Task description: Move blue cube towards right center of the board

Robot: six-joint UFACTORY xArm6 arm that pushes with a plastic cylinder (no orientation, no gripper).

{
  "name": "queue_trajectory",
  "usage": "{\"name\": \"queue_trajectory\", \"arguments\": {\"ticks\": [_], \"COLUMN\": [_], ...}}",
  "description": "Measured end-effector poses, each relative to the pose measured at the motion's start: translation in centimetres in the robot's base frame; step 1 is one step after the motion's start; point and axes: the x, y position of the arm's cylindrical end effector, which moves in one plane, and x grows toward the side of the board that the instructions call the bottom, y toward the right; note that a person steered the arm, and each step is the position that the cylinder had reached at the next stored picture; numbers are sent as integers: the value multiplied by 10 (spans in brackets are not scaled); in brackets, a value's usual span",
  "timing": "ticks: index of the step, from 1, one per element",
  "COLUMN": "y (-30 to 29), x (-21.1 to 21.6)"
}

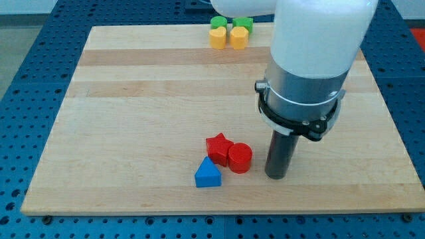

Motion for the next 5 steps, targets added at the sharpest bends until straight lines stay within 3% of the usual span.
{"name": "queue_trajectory", "arguments": {"ticks": [3,5], "y": [-6,7], "x": [-50,-45]}}
